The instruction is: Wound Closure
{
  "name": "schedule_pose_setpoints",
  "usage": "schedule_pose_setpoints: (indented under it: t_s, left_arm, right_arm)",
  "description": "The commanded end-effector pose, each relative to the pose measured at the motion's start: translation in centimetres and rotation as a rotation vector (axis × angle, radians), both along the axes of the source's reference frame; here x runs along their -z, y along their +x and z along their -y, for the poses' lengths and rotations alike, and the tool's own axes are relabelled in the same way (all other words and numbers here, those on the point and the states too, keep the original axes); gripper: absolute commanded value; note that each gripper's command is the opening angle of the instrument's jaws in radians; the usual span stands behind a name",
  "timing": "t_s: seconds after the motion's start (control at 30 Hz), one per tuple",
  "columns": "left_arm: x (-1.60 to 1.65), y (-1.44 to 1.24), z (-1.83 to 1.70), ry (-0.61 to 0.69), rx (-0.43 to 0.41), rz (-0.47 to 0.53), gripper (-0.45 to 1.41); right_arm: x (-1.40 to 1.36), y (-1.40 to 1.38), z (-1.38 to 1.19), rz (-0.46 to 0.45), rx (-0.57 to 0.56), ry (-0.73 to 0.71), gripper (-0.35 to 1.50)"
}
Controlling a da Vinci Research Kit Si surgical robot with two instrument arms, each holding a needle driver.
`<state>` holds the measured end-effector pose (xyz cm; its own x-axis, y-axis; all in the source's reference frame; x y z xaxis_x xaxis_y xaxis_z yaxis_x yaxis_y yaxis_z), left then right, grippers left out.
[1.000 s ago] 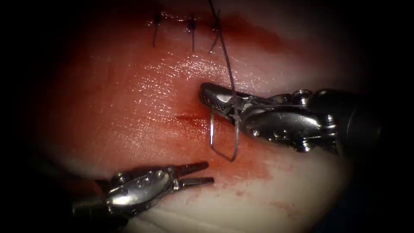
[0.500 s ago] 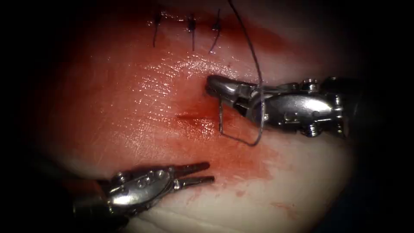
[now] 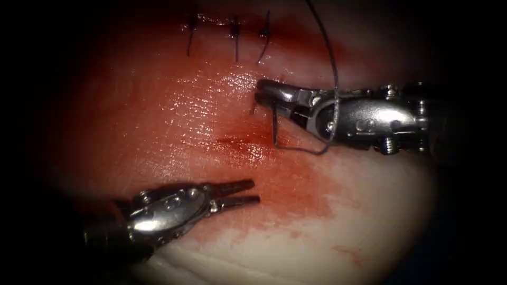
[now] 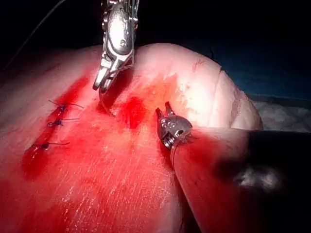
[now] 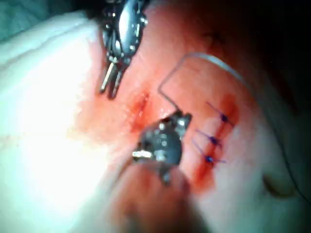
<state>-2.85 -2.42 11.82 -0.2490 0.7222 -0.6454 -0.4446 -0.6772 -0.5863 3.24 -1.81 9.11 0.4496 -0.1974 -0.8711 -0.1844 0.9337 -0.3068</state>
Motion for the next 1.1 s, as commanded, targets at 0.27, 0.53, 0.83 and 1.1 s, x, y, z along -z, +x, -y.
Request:
schedule_pose_setpoints:
  t_s: [0.27,0.53,0.83,1.1]
  left_arm:
    - [-0.13,-0.05,0.02,-0.004,0.002,-0.006,0.17]
    - [-0.45,-0.03,0.18,0.012,-0.005,-0.04,0.17]
    - [-0.54,0.05,0.2,0.013,-0.014,-0.047,0.14]
    - [-0.69,0.12,0.24,0.025,-0.014,-0.06,0.14]
  right_arm:
    - [-0.04,0.09,-0.03,0.003,-0.005,0.037,-0.35]
    - [-0.05,0.11,-0.05,-0.025,0.001,0.119,-0.35]
    - [-0.02,0.1,-0.08,-0.042,0.009,0.168,-0.35]
    - [0.04,0.09,-0.12,-0.058,-0.007,0.217,-0.35]
